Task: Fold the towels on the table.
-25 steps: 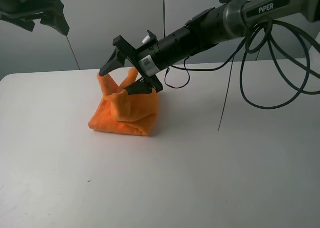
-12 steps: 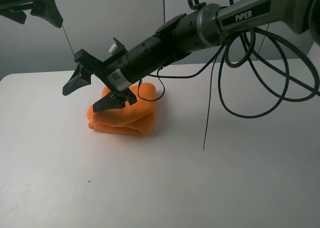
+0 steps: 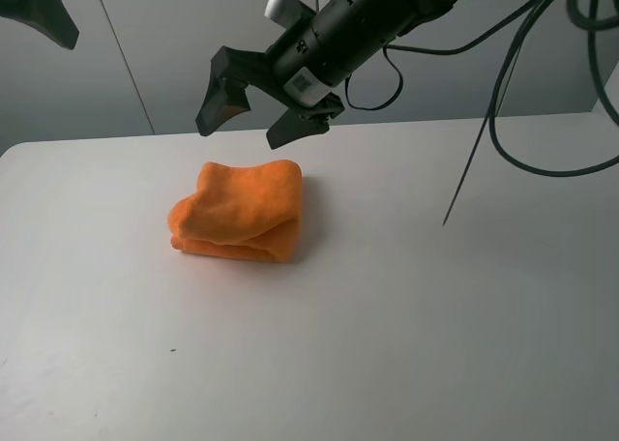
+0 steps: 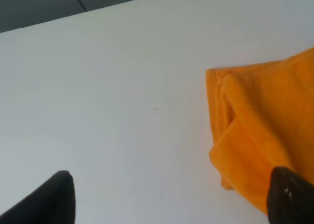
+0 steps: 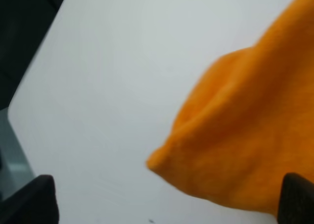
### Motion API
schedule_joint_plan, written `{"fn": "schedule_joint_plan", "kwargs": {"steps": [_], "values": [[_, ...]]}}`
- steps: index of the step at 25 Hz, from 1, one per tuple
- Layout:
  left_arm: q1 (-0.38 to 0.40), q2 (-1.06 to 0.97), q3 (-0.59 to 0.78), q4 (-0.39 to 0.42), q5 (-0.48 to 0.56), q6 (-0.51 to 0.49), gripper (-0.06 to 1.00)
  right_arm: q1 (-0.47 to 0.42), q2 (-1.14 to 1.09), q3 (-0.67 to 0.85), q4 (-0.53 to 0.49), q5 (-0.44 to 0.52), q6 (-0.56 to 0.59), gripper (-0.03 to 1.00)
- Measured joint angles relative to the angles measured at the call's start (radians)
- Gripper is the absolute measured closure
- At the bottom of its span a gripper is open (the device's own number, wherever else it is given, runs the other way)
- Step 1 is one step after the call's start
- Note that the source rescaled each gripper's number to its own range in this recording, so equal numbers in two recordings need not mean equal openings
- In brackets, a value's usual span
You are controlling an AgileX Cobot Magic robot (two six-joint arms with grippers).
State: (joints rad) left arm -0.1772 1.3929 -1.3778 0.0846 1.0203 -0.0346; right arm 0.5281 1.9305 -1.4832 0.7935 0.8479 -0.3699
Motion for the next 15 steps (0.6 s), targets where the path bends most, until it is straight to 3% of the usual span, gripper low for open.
{"fn": "schedule_joint_plan", "kwargs": {"steps": [7, 15], "values": [[0.111, -0.318, 0.299, -0.004, -0.047, -0.007, -0.05, -0.191, -0.321, 0.276, -0.208, -0.067, 0.052, -0.03], [0.122, -0.744, 0.476, -0.022, -0.017, -0.013, -0.05, -0.197, -0.843, 0.566, -0.496, -0.105, 0.199, -0.03]]}}
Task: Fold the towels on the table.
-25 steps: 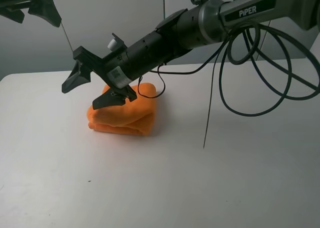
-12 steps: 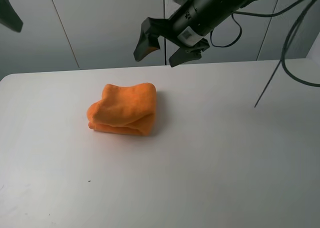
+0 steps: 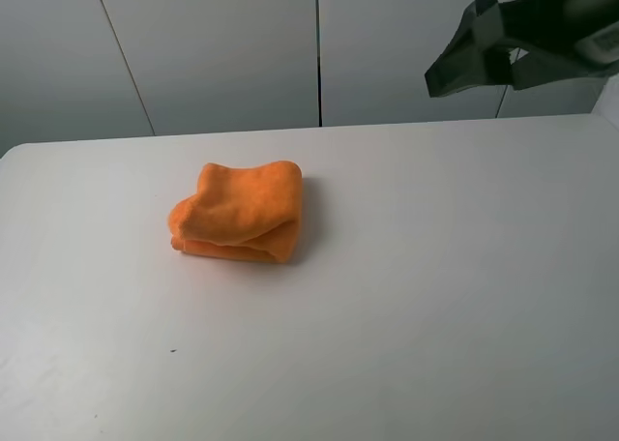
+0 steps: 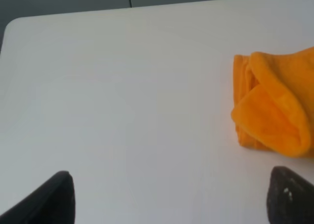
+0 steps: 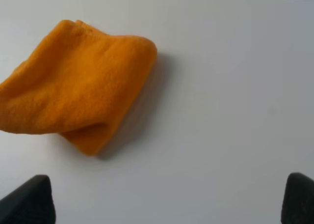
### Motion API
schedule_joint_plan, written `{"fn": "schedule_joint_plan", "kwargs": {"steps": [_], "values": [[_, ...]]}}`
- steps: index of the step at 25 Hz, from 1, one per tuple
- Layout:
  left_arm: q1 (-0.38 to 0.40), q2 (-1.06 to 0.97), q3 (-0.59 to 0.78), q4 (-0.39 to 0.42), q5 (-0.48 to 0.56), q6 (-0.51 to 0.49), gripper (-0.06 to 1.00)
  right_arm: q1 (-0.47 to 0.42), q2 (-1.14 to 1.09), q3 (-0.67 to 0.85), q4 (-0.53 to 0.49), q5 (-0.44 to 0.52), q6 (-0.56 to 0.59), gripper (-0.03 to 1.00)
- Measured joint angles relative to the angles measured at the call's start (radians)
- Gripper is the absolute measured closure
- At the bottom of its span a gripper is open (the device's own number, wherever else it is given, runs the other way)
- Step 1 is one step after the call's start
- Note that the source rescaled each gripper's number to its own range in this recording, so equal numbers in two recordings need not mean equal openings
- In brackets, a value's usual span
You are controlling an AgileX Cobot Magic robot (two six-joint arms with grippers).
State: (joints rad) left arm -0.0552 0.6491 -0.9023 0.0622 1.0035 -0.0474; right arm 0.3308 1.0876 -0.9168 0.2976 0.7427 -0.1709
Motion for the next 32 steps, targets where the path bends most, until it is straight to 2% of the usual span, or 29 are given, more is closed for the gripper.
{"fn": "schedule_joint_plan", "kwargs": {"steps": [5, 10, 17, 20, 23, 32], "values": [[0.0, -0.217, 0.096, 0.0, 0.038, -0.002, -0.05, 0.0, -0.324, 0.159, -0.132, 0.043, 0.059, -0.03], [0.0, -0.397, 0.214, -0.001, 0.077, -0.002, -0.05, 0.0, -0.637, 0.3, -0.181, 0.1, 0.079, -0.03], [0.0, -0.569, 0.271, -0.008, 0.142, -0.002, -0.05, 0.0, -0.949, 0.342, -0.223, 0.294, 0.139, -0.03], [0.0, -0.621, 0.271, -0.006, 0.17, 0.01, -0.05, 0.0, -1.028, 0.344, -0.249, 0.372, 0.148, -0.03], [0.0, -0.643, 0.273, 0.0, 0.205, 0.019, -0.05, 0.0, -1.077, 0.362, -0.278, 0.408, 0.151, -0.03], [0.002, -0.649, 0.334, 0.0, 0.226, 0.021, -0.05, 0.0, -1.086, 0.405, -0.298, 0.359, 0.155, -0.03]]}}
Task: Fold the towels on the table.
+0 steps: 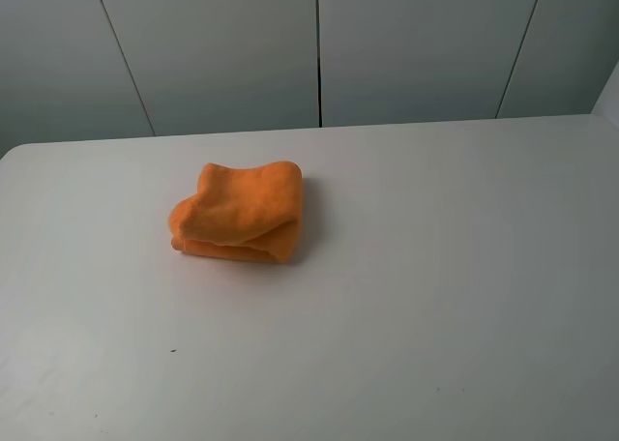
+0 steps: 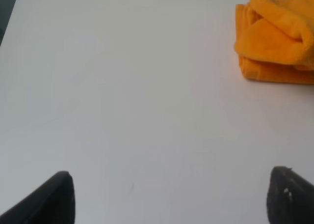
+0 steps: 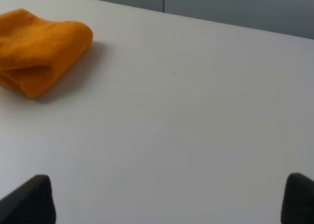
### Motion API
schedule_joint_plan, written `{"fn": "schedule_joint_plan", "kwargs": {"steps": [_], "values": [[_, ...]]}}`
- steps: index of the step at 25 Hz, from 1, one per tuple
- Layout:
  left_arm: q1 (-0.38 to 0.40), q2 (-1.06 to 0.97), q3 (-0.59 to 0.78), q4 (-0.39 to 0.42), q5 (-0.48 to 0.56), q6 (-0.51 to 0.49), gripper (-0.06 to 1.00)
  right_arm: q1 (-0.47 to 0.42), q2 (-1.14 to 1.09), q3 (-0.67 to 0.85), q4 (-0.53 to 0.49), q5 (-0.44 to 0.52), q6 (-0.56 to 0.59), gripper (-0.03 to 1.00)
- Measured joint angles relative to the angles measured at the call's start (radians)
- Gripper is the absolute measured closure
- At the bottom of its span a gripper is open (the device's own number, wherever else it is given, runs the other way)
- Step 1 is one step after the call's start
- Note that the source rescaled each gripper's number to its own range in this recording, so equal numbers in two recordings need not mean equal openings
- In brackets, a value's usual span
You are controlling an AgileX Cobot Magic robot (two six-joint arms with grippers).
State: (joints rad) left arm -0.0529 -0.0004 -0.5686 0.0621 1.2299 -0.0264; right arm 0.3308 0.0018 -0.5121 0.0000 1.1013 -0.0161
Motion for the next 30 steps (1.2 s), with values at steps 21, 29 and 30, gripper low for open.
{"fn": "schedule_joint_plan", "kwargs": {"steps": [21, 29, 30], "values": [[0.0, 0.0, 0.057, -0.034, -0.139, 0.0, -0.05, 0.0, -0.002, 0.0, 0.006, -0.004, 0.016, -0.03], [0.001, 0.0, 0.057, -0.039, -0.141, 0.0, -0.05, -0.02, -0.002, 0.0, 0.006, -0.004, 0.022, -0.03], [0.006, 0.0, 0.057, -0.039, -0.141, 0.0, -0.05, -0.04, -0.002, 0.0, 0.006, -0.004, 0.022, -0.03]]}}
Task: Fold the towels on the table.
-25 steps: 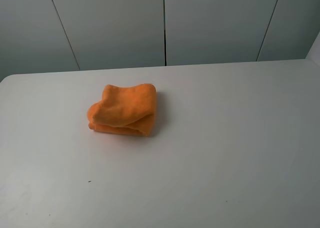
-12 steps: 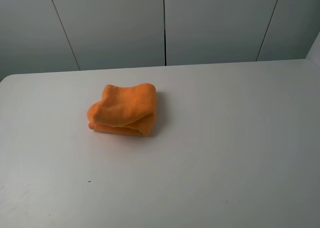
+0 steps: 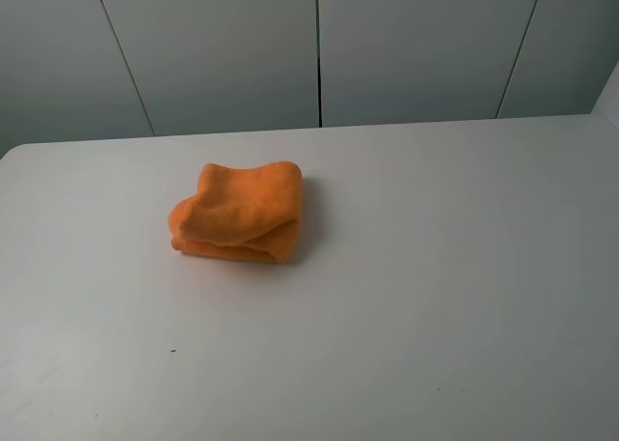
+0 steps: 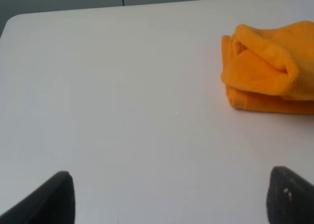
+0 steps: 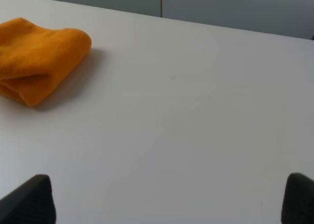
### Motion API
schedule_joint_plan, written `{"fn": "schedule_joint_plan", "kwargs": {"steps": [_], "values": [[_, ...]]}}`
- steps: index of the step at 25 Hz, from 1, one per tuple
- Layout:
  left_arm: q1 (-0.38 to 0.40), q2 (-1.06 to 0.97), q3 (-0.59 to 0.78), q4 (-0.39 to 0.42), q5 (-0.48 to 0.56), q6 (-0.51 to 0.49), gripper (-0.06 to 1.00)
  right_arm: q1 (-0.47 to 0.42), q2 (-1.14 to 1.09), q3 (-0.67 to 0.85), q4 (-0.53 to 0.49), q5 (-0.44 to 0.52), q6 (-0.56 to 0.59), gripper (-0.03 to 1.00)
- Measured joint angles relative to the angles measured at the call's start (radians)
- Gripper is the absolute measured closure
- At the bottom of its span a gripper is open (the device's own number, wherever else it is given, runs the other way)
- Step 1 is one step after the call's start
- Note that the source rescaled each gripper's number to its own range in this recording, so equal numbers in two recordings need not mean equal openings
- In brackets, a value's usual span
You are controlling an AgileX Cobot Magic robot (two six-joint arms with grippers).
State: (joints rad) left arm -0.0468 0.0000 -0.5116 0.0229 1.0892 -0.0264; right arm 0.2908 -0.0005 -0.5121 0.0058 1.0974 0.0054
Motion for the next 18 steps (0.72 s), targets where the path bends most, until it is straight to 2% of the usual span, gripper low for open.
{"fn": "schedule_joint_plan", "kwargs": {"steps": [5, 8, 18], "values": [[0.058, 0.0, 0.0, -0.002, 0.0, 0.002, -0.05, -0.133, 0.0, 0.0, 0.0, 0.0, 0.002, -0.03], [0.065, 0.0, 0.0, -0.002, 0.0, 0.002, -0.05, -0.179, 0.0, 0.0, 0.0, 0.0, 0.002, -0.03], [0.065, 0.0, 0.0, -0.002, 0.0, 0.002, -0.05, -0.185, 0.0, 0.0, 0.0, 0.0, 0.004, -0.03]]}}
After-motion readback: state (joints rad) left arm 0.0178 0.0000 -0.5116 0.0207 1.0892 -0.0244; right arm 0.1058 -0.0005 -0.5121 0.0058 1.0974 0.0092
